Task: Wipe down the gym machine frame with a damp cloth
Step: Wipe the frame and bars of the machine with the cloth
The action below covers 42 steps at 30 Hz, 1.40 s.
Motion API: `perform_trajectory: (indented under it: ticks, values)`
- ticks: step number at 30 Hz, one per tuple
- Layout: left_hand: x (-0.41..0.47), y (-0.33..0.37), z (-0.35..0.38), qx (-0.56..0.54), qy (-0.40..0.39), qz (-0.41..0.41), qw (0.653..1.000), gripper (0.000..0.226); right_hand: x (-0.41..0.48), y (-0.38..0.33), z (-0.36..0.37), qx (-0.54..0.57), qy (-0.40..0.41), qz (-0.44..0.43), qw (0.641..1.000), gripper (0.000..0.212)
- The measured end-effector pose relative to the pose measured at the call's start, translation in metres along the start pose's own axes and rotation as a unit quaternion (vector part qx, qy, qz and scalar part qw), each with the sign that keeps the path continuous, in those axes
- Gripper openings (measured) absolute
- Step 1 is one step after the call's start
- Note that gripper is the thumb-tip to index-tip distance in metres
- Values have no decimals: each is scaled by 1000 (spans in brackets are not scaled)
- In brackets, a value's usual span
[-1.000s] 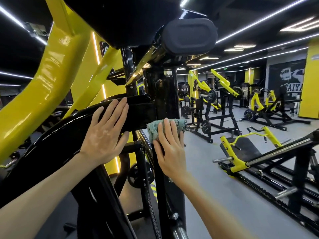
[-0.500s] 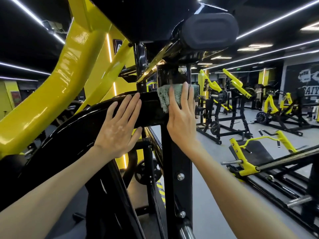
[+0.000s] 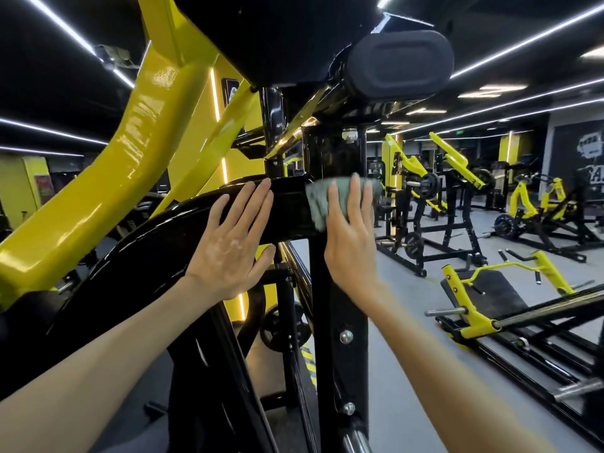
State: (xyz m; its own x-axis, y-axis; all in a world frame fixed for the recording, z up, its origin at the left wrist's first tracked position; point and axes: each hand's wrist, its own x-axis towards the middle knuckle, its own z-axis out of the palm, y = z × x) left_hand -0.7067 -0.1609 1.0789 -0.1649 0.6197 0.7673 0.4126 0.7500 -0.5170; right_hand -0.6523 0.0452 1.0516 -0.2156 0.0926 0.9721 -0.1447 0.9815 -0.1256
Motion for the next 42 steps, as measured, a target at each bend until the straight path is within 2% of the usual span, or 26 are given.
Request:
perform_trajectory:
  ticks: [3, 7, 12, 15, 17, 20, 24, 28, 30, 33, 37, 39, 42]
  values:
    - [-1, 0, 1, 3, 6, 4, 1000, 80, 49, -10, -5, -24, 11, -4, 1000, 58]
    - [0, 0, 2, 9, 11, 4, 1000, 80, 38, -11, -2, -18, 10, -7, 1000, 58]
    - [-1, 1, 1, 0, 14, 5, 1000, 80, -72, 3, 18, -8, -3, -10, 1000, 53]
    - [-1, 1, -1, -2, 7, 10, 1000, 80, -162, 8, 28, -35, -62, -33, 997, 62]
    - [-2, -1, -2, -4, -1, 11, 1000, 80, -187, 8, 30, -45, -82, -20, 995, 64]
    - [-2, 0, -4, -2, -9, 13, 1000, 81, -165, 3, 26, -15, -91, 20, 996, 63]
    - [-2, -1, -4, -7, -3, 13, 1000, 81, -63, -4, 11, 30, -28, 55, 998, 55]
    - [-2, -1, -4, -18, 0, 16, 1000, 80, 7, -1, -2, 13, -11, 30, 999, 57]
    - [-2, -2, -3, -15, 0, 18, 1000, 80, -11, 4, 3, 15, -6, 27, 1000, 57]
    - [-1, -2, -2, -17, 2, 17, 1000, 80, -96, 10, 16, 14, -6, 49, 999, 57]
    - [-2, -2, -1, -16, 6, 17, 1000, 81, -188, 15, 19, 8, -76, 30, 997, 66]
    - [-1, -2, -2, -14, 10, 17, 1000, 82, -167, 16, 16, 17, -77, 22, 997, 63]
    - [-1, -1, -2, -12, 11, 15, 1000, 83, -86, 9, 7, 37, -54, 30, 997, 55]
